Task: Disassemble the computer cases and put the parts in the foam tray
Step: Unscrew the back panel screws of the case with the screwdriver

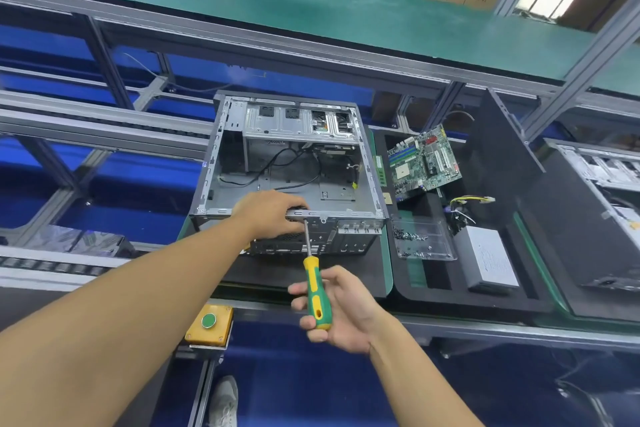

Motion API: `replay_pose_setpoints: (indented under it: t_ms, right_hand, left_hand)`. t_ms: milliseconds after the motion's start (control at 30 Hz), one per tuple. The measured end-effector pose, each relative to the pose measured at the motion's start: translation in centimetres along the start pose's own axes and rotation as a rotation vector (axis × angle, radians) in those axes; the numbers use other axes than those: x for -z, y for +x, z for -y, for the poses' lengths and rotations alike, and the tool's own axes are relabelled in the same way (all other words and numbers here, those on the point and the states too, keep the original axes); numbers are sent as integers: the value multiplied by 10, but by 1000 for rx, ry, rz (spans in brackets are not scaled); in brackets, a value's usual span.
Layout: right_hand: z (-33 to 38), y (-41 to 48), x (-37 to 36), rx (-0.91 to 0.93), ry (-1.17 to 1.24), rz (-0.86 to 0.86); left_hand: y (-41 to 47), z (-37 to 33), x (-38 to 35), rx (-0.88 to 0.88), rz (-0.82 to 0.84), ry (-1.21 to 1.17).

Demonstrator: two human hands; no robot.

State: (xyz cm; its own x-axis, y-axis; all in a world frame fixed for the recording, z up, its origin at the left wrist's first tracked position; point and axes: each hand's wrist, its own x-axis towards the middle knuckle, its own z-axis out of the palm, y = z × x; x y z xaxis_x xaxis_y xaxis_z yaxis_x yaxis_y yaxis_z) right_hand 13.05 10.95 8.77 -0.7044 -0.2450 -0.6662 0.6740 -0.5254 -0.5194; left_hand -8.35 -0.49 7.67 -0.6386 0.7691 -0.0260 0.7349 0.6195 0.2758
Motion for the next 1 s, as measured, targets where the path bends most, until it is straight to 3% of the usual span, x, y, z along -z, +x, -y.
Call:
replay_pose_setpoints:
  t_ms: [133, 233, 333, 467, 533, 600, 700, 833, 900, 1000]
  right_hand:
    - [-1, -8, 6, 29, 47, 52]
    - [-9, -5, -2, 119, -45, -59]
    - [-14, 0, -17, 216, -357, -311]
    - [-22, 7, -25, 328, -1065, -657]
    - [-26, 12, -23, 374, -1191, -723]
    - [-23, 13, -24, 357, -929, -637]
    - [-20, 16, -24, 208, -168, -354]
    - [-16, 9, -8, 122, 340, -26]
    - [-14, 6, -4, 124, 461, 89]
    - [-16, 8, -8, 189, 334, 11]
  left_hand:
    - [2, 2, -1, -7, 1, 4]
    - [3, 3, -2, -24, -7, 1]
    - [3, 2, -2, -10, -1, -3]
    - [3, 2, -2, -16, -6, 6]
    - [2, 3, -3, -16, -10, 9]
    - [2, 3, -4, -18, -16, 11]
    - [2, 3, -3, -15, -20, 13]
    - [2, 2, -2, 0, -13, 16]
    - [2, 2, -2, -2, -13, 18]
    - [2, 2, -2, 9, -5, 12]
